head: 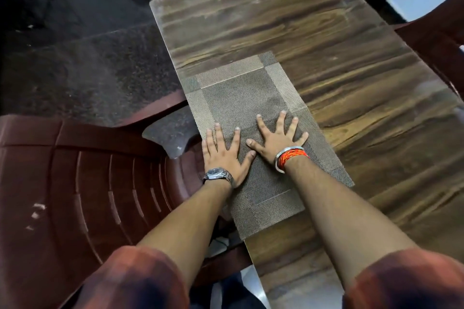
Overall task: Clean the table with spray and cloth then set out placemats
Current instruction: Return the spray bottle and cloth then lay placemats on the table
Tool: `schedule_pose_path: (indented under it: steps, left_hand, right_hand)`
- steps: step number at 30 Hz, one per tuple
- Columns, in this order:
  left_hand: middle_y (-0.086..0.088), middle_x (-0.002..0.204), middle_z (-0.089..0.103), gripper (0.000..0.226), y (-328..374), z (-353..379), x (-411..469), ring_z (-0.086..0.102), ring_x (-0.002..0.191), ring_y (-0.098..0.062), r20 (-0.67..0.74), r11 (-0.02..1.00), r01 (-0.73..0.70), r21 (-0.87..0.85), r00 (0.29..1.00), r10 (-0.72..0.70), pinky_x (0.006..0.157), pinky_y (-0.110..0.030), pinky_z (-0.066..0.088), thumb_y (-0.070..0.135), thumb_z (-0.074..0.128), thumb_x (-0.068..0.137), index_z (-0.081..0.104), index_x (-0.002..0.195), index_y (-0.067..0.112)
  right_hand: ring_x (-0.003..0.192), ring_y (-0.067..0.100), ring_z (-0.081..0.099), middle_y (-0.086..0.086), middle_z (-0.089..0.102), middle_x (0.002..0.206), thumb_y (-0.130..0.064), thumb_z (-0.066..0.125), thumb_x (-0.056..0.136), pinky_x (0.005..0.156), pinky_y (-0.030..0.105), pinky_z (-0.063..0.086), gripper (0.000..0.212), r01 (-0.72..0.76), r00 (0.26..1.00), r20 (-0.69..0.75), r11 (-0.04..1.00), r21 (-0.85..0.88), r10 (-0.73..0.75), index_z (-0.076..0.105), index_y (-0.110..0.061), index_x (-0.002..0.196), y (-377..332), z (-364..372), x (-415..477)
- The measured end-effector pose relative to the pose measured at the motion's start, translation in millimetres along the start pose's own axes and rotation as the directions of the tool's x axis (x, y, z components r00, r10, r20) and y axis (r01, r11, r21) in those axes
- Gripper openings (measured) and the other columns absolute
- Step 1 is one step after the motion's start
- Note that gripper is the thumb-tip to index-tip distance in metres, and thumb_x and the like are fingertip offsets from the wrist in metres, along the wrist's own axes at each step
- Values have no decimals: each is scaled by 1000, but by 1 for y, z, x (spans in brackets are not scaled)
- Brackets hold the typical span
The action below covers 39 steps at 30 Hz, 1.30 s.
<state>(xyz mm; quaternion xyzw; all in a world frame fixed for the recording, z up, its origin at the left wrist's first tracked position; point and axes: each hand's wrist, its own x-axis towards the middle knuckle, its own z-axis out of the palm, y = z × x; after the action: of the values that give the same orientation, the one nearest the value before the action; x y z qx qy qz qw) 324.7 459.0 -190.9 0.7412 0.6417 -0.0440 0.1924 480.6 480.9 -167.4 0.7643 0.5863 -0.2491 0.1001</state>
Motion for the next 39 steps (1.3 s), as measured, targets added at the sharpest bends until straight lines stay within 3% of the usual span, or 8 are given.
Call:
schedule_pose_path:
  steps: [17, 39]
  left_hand:
    - [-15, 167, -23, 89, -2, -7, 7, -20, 154, -38, 48, 999, 0, 33, 999, -1, 122, -51, -14, 84, 21, 87, -6, 160, 40]
    - [-13, 168, -22, 88, 1, -5, 8, -20, 154, -37, 34, 999, 27, 30, 999, -28, 121, -52, -12, 84, 18, 87, -7, 160, 41]
  right_hand:
    - [140, 44, -23, 8, -29, 156, -84, 35, 76, 104, 74, -5, 82, 1, 1000, 2, 1000, 20, -1, -6, -58, 143, -3, -7, 1]
    - [140, 44, -24, 8, -30, 155, -83, 33, 78, 105, 73, -7, 81, 40, 999, -19, 999, 26, -39, -7, -57, 143, 2, -5, 5]
